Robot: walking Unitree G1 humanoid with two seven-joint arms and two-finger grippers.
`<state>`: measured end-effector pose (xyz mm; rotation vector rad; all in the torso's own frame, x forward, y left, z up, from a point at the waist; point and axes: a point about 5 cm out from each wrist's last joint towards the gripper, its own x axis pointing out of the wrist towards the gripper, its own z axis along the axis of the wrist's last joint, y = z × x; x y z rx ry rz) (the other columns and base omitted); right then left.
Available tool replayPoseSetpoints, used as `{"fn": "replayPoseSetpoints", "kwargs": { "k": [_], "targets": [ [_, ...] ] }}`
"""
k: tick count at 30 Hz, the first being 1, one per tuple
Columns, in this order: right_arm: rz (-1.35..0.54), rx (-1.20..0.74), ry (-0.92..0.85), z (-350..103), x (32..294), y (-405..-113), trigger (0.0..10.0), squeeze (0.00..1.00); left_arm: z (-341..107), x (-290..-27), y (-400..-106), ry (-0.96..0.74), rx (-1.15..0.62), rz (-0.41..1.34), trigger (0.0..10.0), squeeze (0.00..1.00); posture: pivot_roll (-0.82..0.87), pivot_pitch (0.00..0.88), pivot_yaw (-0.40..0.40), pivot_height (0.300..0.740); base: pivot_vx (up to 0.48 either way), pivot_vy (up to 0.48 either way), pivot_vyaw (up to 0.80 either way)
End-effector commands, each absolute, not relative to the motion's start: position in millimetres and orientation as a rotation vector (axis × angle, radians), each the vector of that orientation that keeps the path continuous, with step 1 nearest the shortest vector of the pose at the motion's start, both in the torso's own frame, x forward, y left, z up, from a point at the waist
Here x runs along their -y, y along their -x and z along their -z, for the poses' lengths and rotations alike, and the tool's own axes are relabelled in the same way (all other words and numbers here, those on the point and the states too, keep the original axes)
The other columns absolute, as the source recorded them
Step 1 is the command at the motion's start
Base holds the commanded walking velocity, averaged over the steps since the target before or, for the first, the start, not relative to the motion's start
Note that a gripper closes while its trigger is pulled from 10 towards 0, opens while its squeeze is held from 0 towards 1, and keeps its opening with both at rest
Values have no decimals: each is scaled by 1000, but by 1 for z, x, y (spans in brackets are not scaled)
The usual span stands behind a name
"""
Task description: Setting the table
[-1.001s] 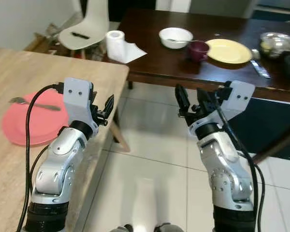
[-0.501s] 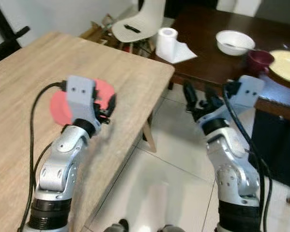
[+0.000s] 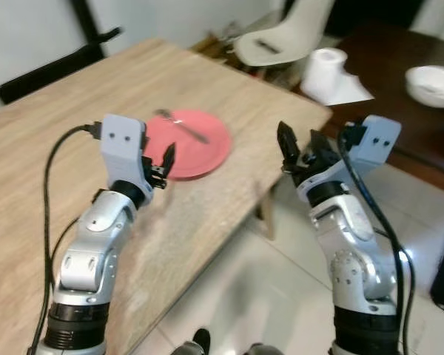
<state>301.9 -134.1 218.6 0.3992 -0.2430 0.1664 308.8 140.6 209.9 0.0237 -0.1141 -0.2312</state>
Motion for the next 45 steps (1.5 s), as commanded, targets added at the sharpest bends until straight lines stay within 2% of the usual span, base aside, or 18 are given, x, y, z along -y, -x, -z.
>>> {"fn": "replayPoseSetpoints", "kwargs": {
  "k": [1,40,45],
  "targets": [
    [-181,228,-413,-216,129,-301,10000,0,-204,-147,-309,-36,86,206,10000,0,-116,57,42,740,0,0,781],
    [-200,225,-409,-215,126,-300,10000,0,-203,-147,-311,-57,70,191,10000,0,-114,51,43,740,0,0,779],
    [-192,224,-400,-215,126,-301,10000,0,-203,-147,-312,-59,68,185,10000,0,-113,49,41,740,0,0,0]
  ]
}}
